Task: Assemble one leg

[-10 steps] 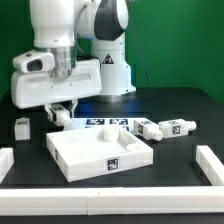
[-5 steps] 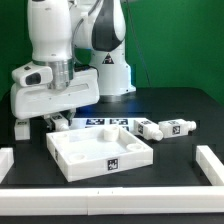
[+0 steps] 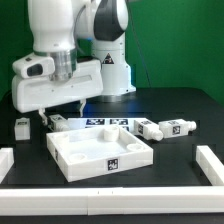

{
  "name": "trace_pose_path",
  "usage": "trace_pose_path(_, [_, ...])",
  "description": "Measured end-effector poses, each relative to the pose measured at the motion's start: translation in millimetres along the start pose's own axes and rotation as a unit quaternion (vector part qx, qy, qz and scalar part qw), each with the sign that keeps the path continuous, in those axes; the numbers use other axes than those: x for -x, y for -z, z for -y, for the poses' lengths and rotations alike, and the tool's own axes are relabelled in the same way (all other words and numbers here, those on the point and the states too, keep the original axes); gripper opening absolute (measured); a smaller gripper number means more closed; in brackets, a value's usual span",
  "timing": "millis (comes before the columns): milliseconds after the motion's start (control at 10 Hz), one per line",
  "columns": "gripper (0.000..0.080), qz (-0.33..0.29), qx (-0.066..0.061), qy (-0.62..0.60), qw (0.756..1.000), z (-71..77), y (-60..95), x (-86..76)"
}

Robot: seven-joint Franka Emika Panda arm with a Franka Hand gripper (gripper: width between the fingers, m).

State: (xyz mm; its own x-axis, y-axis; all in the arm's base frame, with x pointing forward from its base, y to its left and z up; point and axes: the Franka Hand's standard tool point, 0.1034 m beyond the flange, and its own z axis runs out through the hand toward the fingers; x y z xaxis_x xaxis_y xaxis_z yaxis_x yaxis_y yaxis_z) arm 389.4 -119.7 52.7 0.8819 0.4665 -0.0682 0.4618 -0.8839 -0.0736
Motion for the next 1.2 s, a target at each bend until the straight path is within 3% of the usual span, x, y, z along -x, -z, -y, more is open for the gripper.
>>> trace_pose_path(100, [0.0647, 0.008, -0.004, -0.009, 1.000, -7.0, 20.1, -26.2])
trace_pose_path(200, [0.0647, 0.007, -0.002, -0.009, 1.000, -11.9, 30.0, -51.2])
trace_pose_path(400, [0.0649, 0.005, 0.001, -0.017, 1.000, -14.9, 33.8, -80.6])
trace_pose_path(800, [0.0649, 0.008, -0.001, -0.013, 1.000, -15.6, 30.0, -74.0])
trace_pose_path(900, [0.0649, 0.011, 0.004, -0.011, 1.000, -29.2, 25.2, -76.5])
trace_pose_path(1100, [0.0649, 0.023, 0.004, 0.002, 1.000, -66.1, 10.7, -111.9])
trace_pose_path(1200, [0.0649, 0.030, -0.007, -0.010, 0.999, -73.7, 3.8, -122.8])
